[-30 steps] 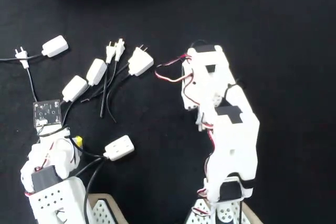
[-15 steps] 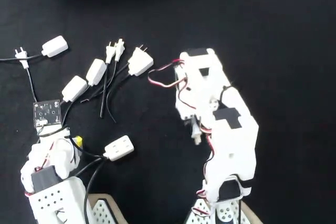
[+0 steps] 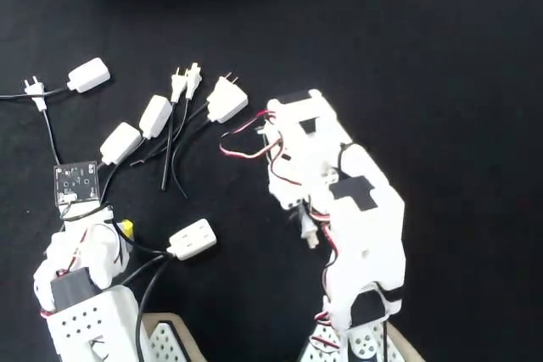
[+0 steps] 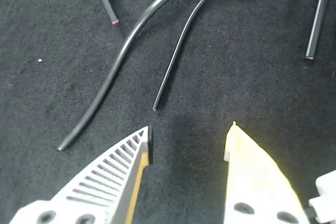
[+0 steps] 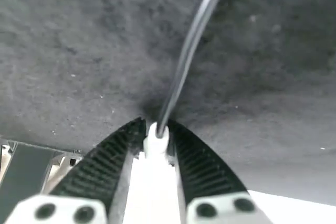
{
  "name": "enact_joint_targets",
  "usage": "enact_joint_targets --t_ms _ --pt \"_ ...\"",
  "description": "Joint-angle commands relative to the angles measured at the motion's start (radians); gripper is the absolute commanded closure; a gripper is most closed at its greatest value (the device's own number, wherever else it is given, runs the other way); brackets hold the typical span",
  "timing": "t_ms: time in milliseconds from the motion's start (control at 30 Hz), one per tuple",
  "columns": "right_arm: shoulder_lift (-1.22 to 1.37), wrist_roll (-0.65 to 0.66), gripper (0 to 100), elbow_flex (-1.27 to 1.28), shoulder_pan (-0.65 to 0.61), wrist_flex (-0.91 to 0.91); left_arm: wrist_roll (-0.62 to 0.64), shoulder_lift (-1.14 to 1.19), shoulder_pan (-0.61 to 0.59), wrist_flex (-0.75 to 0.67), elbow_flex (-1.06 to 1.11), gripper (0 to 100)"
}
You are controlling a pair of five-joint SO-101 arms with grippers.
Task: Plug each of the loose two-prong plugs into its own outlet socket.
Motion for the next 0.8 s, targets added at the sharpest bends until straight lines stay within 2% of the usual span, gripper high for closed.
enact_joint_targets --t_ms 0,233,433,533,767 --pt "0.056 0.003 96.2 -0.042 -0.014 0.025 -0.012 0.005 -0.008 0.002 -0.016 77" --pt "0.209 0.003 95.9 -0.193 -0.011 0.063 -0.014 0.005 -0.044 0.0 -0.016 77" --pt "0.219 0.003 80.1 -0.194 -0.011 0.064 -0.014 0.005 -0.048 0.0 -0.018 77" --pt "0.219 0.003 83.1 -0.194 -0.011 0.064 -0.041 0.005 -0.048 0.0 -0.018 77" --pt "0.219 -0.002 98.7 -0.194 -0.011 0.064 -0.044 0.005 -0.048 0.0 -0.018 77"
